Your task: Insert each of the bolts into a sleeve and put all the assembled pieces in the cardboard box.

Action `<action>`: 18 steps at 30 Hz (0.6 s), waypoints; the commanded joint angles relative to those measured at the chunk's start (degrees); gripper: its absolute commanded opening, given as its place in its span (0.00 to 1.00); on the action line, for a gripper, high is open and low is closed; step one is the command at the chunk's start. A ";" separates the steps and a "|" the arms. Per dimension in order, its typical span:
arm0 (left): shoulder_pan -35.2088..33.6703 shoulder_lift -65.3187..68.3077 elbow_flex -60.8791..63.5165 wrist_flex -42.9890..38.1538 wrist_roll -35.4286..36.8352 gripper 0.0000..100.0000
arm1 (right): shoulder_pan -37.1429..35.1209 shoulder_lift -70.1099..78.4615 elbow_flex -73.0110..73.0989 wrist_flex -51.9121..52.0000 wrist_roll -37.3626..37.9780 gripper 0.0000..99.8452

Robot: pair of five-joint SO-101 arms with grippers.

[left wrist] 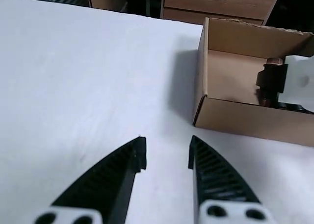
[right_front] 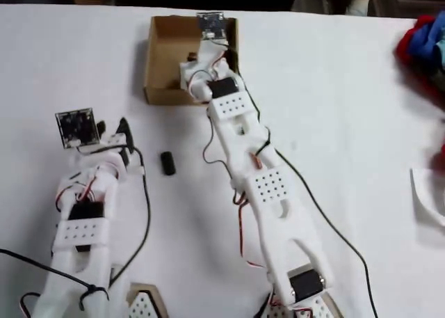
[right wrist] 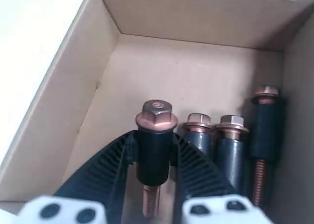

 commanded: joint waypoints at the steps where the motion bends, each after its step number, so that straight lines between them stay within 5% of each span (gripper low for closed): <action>1: 0.79 -1.49 -0.22 -1.23 -0.62 0.16 | -0.40 -1.27 -3.60 -1.63 0.53 0.02; 9: 0.79 -1.49 -0.22 -1.23 -0.62 0.16 | -0.31 -1.63 -3.96 -1.63 0.53 0.03; 18: 0.79 -1.49 -0.22 -1.23 -0.62 0.16 | -0.40 -1.80 -4.04 -1.36 0.53 0.17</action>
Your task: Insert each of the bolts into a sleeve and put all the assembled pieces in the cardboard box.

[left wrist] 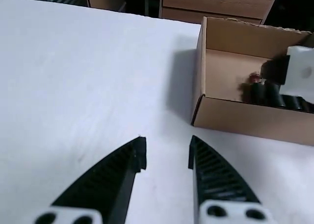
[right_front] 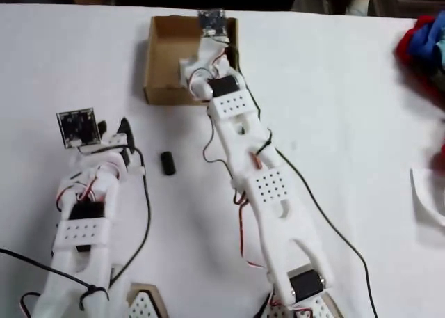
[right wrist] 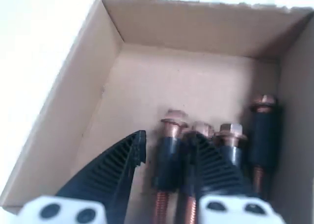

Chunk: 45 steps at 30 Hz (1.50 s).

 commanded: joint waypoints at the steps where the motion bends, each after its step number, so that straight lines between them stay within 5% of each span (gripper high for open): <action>1: 0.53 -1.49 -0.22 -1.23 -0.62 0.16 | -0.40 -1.71 -2.90 -1.10 0.53 0.17; 11: 0.44 -1.49 -0.22 -1.23 -0.62 0.16 | -0.31 -2.51 -4.40 -1.01 0.53 0.16; 16: 0.44 -1.49 -0.22 -1.23 -0.62 0.16 | 0.31 -2.77 -4.48 -0.48 0.53 0.02; 33: 0.44 -1.49 -0.22 -1.23 -0.62 0.16 | 3.82 -24.84 -4.04 51.12 1.05 0.02; 37: -0.70 -1.49 -0.31 -1.23 -0.35 0.16 | 4.35 -25.36 2.02 52.79 1.85 0.02; 45: -14.24 -1.49 -2.68 -1.23 4.92 0.16 | -4.97 -25.01 15.65 52.70 15.03 0.13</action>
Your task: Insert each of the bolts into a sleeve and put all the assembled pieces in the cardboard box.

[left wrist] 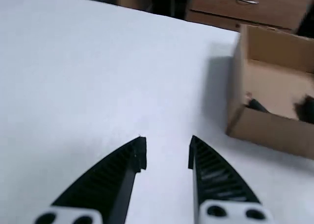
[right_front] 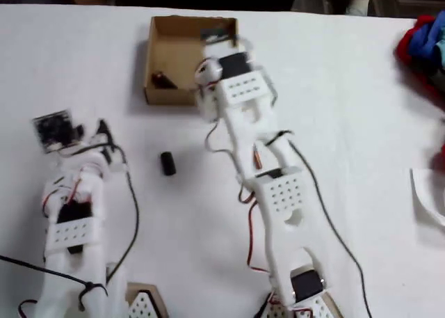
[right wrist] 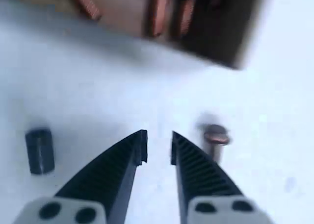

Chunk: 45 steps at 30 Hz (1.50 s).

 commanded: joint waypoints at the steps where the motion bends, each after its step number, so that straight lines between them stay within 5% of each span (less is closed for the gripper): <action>1: -6.59 -1.41 -3.47 -1.05 3.43 0.16 | -4.62 -4.09 2.37 1.36 2.64 0.13; 7: -14.42 8.35 -10.42 -1.23 3.78 0.16 | -10.15 -4.44 2.90 1.36 2.37 0.13; 15: -15.21 35.08 -28.44 4.04 3.87 0.16 | -15.34 -4.26 2.55 1.10 -4.75 0.09; 20: -15.21 36.22 -35.03 15.91 3.87 0.16 | -15.78 -3.03 2.81 1.10 -6.68 0.09; 45: -14.86 36.40 -35.21 16.26 3.87 0.16 | -16.48 7.08 -2.11 0.84 -6.68 0.09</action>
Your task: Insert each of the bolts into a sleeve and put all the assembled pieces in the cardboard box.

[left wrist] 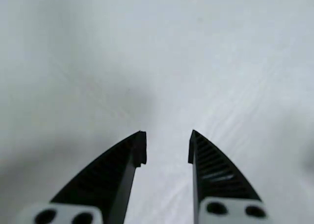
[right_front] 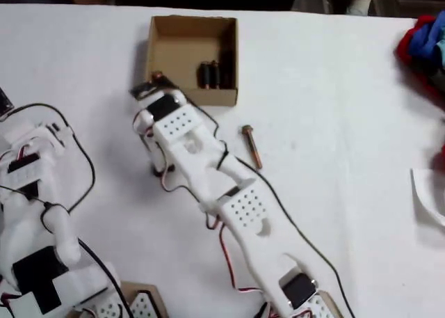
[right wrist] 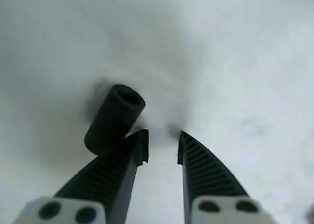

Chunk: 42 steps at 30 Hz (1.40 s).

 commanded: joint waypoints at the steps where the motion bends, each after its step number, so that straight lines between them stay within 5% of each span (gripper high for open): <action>1: -0.26 -0.18 -2.86 0.18 0.62 0.16 | -0.40 -1.27 -5.36 1.27 -0.53 0.09; 15: -0.18 -0.18 -2.77 0.18 0.62 0.16 | -6.90 -5.23 -6.77 0.92 -0.62 0.09; 42: -0.18 -0.18 -2.77 0.26 0.62 0.16 | -1.01 3.74 -8.44 0.66 -3.34 0.09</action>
